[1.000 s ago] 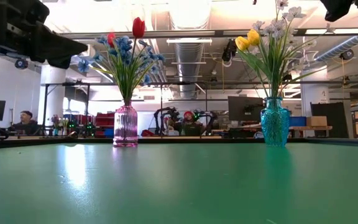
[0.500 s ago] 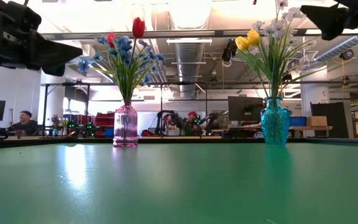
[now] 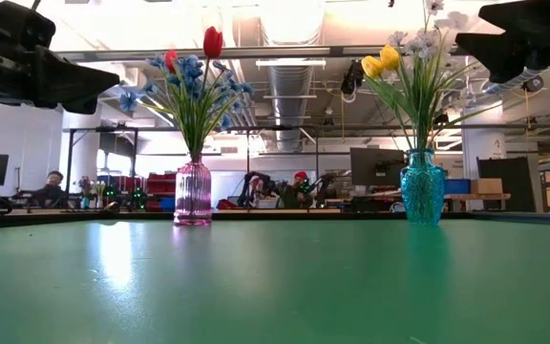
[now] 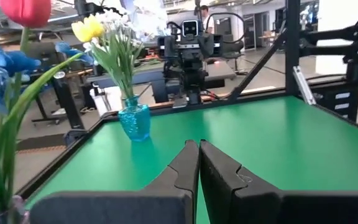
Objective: Sort flowers into vase by color
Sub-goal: Return to Home Position
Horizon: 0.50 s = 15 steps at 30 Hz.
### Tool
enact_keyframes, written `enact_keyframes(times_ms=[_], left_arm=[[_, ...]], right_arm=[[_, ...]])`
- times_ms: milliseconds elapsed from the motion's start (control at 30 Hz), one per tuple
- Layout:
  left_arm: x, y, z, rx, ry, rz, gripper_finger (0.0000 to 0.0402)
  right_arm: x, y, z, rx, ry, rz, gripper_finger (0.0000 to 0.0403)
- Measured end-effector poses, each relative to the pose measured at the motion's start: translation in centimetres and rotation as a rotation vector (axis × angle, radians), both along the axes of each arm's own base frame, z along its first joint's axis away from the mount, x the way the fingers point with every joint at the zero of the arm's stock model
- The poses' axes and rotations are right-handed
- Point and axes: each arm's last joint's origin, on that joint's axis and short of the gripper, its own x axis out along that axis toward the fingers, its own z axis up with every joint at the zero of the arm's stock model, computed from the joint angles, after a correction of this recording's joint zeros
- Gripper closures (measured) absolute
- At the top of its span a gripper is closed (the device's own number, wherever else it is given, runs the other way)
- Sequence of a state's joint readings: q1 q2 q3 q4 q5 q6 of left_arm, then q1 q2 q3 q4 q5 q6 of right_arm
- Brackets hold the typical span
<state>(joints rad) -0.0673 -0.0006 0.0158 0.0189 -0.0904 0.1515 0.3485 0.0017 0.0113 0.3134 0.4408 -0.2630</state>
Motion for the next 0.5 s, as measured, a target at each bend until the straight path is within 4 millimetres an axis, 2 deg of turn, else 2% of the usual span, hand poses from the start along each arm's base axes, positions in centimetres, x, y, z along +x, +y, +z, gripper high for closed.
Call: enact_keyframes(times_ms=[167,500], left_arm=[[-0.02,0.11,0.09,0.015,0.001,0.038,0.0401],[0.11,0.3,-0.02,-0.16,0.01,0.105,0.0401]], right_arm=[[-0.08,-0.05,0.26,0.023,-0.029,-0.001,0.0076],[0.39,0.12,-0.37,0.04,0.041,0.011,0.0076]])
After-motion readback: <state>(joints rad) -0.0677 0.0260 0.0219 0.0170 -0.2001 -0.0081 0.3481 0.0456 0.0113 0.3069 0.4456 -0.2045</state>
